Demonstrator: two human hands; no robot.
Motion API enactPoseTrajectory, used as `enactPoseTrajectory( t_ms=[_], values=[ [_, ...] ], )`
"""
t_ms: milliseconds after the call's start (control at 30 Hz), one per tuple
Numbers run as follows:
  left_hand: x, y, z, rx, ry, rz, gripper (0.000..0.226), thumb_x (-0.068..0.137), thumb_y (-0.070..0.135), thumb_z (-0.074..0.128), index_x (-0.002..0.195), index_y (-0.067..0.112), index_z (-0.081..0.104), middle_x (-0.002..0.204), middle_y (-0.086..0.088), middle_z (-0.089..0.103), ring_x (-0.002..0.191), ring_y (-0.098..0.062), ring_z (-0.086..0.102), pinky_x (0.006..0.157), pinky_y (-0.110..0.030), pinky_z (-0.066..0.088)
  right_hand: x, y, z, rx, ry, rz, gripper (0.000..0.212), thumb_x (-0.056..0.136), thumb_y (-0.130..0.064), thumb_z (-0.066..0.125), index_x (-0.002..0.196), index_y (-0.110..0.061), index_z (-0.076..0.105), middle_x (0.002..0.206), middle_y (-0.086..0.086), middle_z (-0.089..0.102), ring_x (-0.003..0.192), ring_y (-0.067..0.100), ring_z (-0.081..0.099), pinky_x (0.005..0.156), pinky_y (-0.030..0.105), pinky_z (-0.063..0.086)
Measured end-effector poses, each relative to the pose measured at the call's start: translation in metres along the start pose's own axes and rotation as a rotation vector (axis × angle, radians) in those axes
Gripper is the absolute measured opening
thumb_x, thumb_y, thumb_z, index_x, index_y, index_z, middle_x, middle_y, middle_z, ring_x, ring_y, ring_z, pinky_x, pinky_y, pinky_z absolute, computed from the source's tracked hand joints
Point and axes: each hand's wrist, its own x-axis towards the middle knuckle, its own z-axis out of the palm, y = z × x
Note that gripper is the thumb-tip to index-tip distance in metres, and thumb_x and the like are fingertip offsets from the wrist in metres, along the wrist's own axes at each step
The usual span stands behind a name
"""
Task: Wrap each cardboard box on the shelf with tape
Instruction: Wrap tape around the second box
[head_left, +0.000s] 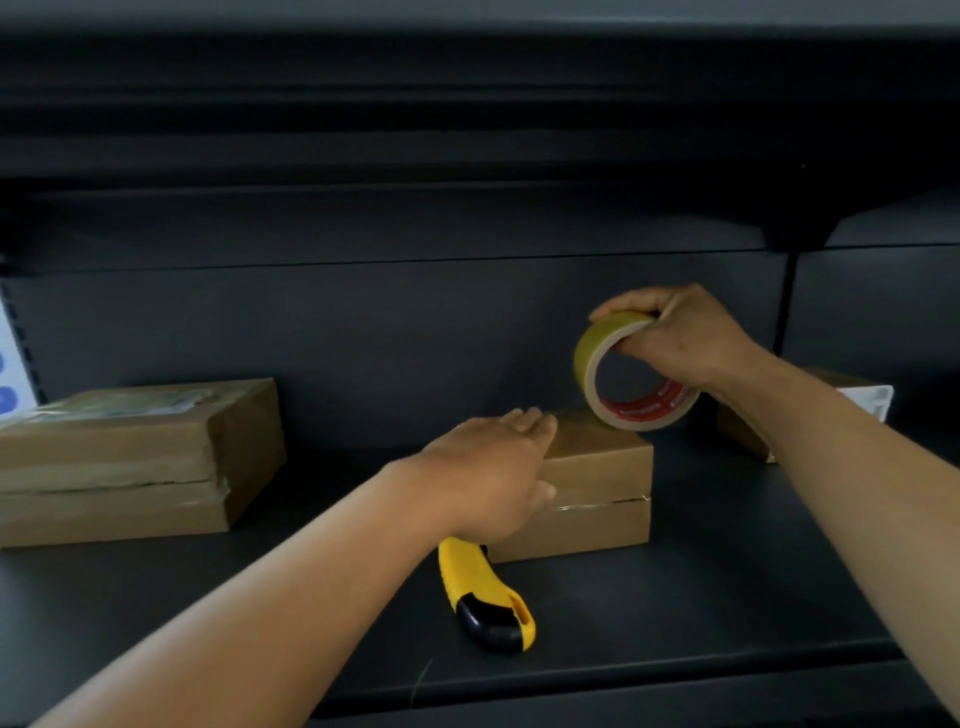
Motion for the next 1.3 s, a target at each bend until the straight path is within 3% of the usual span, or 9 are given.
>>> enactPoseTrajectory(
  t_ms=[167,267,367,500,600,733,967,1100,1300],
  values=[
    [-0.003,0.013,-0.002,0.033,0.053,-0.077,0.074,0.096,0.042,0.047,0.152,0.011,0.008,0.160,-0.004,0.012,0.145,-0.019,0.016,0.116,-0.033,0.019,-0.006,0.002,-0.001,0.068,0.025,0.015,0.031,0.084,-0.005,0.062,0.096,-0.034,0.067,0.084,-0.021,0.059,0.075,-0.004,0.054,0.066,0.013,0.045],
    [0.005,0.009,-0.010,0.080,-0.036,-0.106,0.092,0.087,0.059,0.051,0.152,0.015,0.003,0.160,-0.001,0.010,0.144,-0.023,0.013,0.116,-0.038,0.017,-0.008,0.000,0.001,0.093,0.014,0.011,0.032,0.084,-0.005,0.062,0.098,-0.033,0.067,0.086,-0.022,0.059,0.077,-0.004,0.054,0.067,0.012,0.044],
    [0.015,0.008,-0.011,0.050,-0.055,-0.145,0.096,0.083,0.066,0.050,0.153,0.016,0.006,0.158,-0.001,0.014,0.141,-0.026,0.012,0.115,-0.038,0.015,-0.010,-0.004,0.002,0.098,-0.005,0.006,0.033,0.083,-0.005,0.063,0.101,-0.033,0.067,0.087,-0.022,0.058,0.077,-0.004,0.054,0.067,0.010,0.044],
    [0.016,0.009,-0.001,0.007,-0.026,-0.149,0.094,0.088,0.062,0.047,0.152,0.013,-0.001,0.161,-0.006,0.001,0.147,-0.022,0.002,0.118,-0.039,0.009,-0.014,-0.004,0.001,0.122,0.004,0.054,0.034,0.083,-0.008,0.065,0.105,-0.033,0.064,0.088,-0.018,0.059,0.077,0.001,0.055,0.074,0.020,0.048],
    [0.012,0.003,0.000,-0.104,-0.026,-0.130,0.093,0.089,0.056,0.051,0.152,0.016,-0.004,0.161,-0.004,-0.005,0.147,-0.018,-0.001,0.119,-0.036,0.009,-0.017,0.004,0.005,0.189,0.087,0.100,0.042,0.081,-0.013,0.069,0.117,-0.030,0.058,0.100,-0.011,0.058,0.087,0.007,0.056,0.075,0.022,0.047],
    [0.010,0.002,0.004,-0.103,0.032,-0.104,0.091,0.089,0.052,0.053,0.152,0.014,-0.002,0.161,-0.004,-0.002,0.147,-0.017,0.001,0.118,-0.034,0.009,-0.027,0.020,0.022,0.495,0.274,0.268,0.042,0.079,-0.014,0.073,0.115,-0.023,0.053,0.110,0.003,0.062,0.099,0.021,0.059,0.078,0.033,0.051],
    [0.006,-0.002,0.017,-0.157,0.148,-0.054,0.079,0.091,0.050,0.052,0.152,0.030,0.006,0.161,0.003,0.004,0.147,-0.015,0.003,0.119,-0.036,0.006,-0.041,0.021,0.058,1.017,0.379,0.492,0.046,0.075,-0.014,0.077,0.116,-0.017,0.057,0.101,0.007,0.069,0.088,0.019,0.067,0.081,0.037,0.054],
    [0.009,-0.006,0.017,-0.087,0.154,-0.019,0.077,0.091,0.055,0.048,0.152,0.033,0.007,0.160,0.002,0.010,0.146,-0.020,0.010,0.119,-0.040,0.013,-0.048,0.018,0.074,0.779,0.331,0.497,0.046,0.071,-0.021,0.079,0.113,-0.020,0.058,0.102,0.003,0.066,0.095,0.020,0.062,0.091,0.040,0.048],
    [0.010,-0.008,0.008,-0.051,0.094,-0.104,0.096,0.083,0.062,0.055,0.152,0.014,0.010,0.159,-0.004,0.013,0.145,-0.023,0.013,0.116,-0.037,0.019,-0.044,0.018,0.071,0.555,0.302,0.470,0.012,0.087,-0.020,0.064,0.093,-0.025,0.054,0.103,0.005,0.064,0.095,0.019,0.059,0.088,0.037,0.047]
  ],
)
